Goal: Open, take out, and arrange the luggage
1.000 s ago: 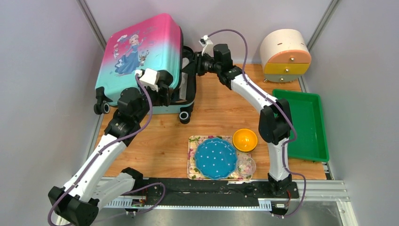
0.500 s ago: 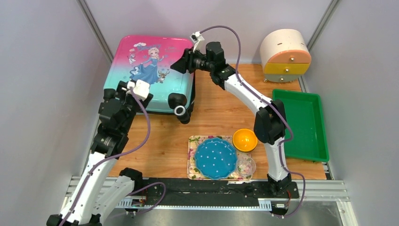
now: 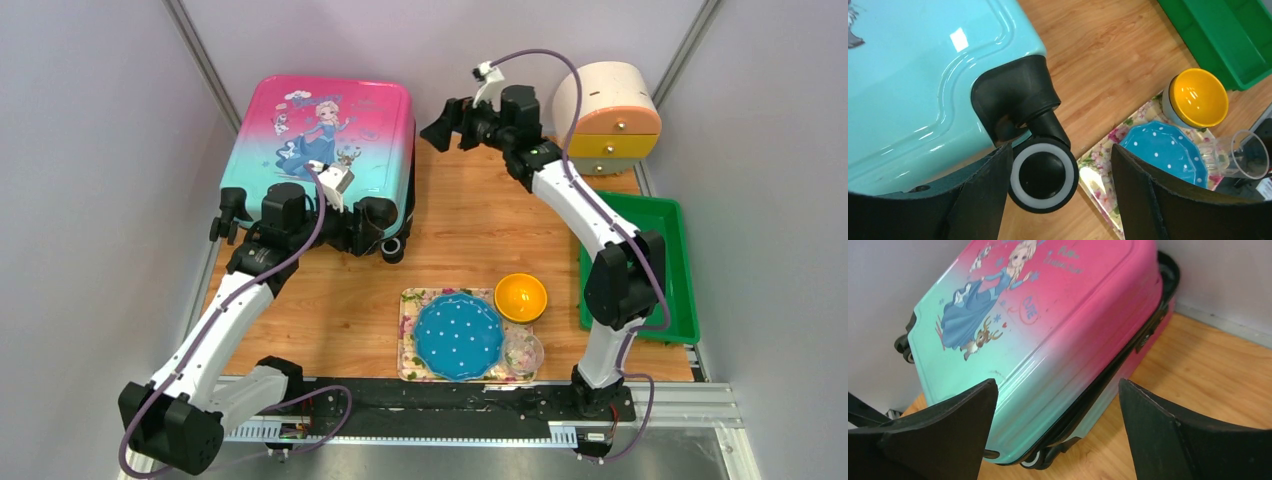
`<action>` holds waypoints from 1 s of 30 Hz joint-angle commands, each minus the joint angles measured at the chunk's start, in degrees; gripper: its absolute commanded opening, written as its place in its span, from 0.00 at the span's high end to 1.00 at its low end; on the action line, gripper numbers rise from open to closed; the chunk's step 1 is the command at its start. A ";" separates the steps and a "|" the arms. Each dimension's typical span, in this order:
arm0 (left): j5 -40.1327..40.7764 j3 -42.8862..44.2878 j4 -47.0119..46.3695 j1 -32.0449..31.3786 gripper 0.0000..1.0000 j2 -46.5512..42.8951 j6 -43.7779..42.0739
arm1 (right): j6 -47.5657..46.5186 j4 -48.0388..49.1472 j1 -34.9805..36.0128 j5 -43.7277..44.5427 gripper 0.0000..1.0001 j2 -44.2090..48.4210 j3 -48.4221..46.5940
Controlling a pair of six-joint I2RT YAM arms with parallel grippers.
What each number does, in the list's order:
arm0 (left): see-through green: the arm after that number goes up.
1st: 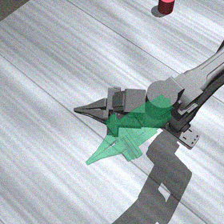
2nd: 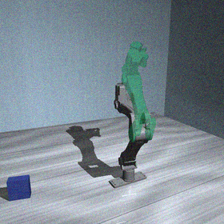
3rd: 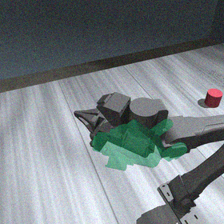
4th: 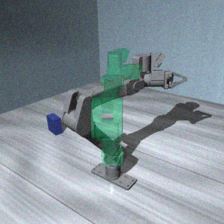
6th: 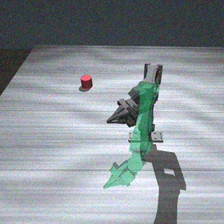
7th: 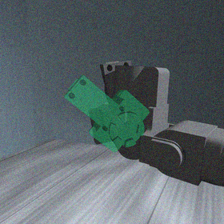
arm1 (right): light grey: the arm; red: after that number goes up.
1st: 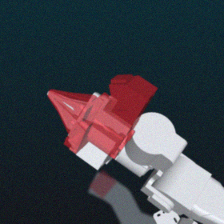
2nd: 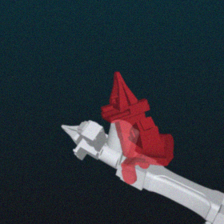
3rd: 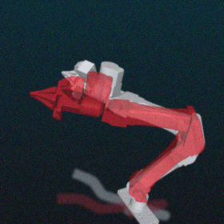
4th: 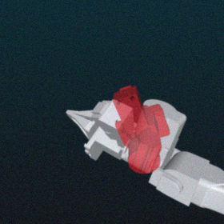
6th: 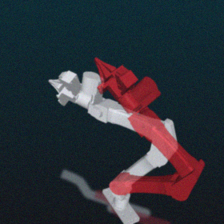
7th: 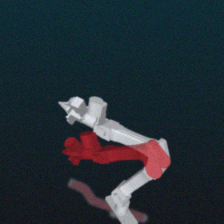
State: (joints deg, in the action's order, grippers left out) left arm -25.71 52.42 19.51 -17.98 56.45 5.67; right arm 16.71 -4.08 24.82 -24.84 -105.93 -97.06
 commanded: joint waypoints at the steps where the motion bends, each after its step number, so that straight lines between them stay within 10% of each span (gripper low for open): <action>1: -1.97 -0.22 -2.19 -0.39 0.21 2.79 8.65 | 2.09 -2.51 -3.19 -3.37 0.07 1.60 -0.42; 24: 1.27 -2.94 -7.20 -5.05 0.30 11.75 16.57 | 2.10 -3.04 -0.04 4.97 0.21 1.25 8.64; 30: -3.62 -2.15 -12.56 -5.05 0.89 9.22 16.21 | 1.31 -3.48 0.23 5.51 0.25 1.43 9.69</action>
State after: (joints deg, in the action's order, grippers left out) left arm -23.77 49.04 13.23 -22.20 67.57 21.85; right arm 19.22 -7.66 24.77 -21.04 -104.62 -87.92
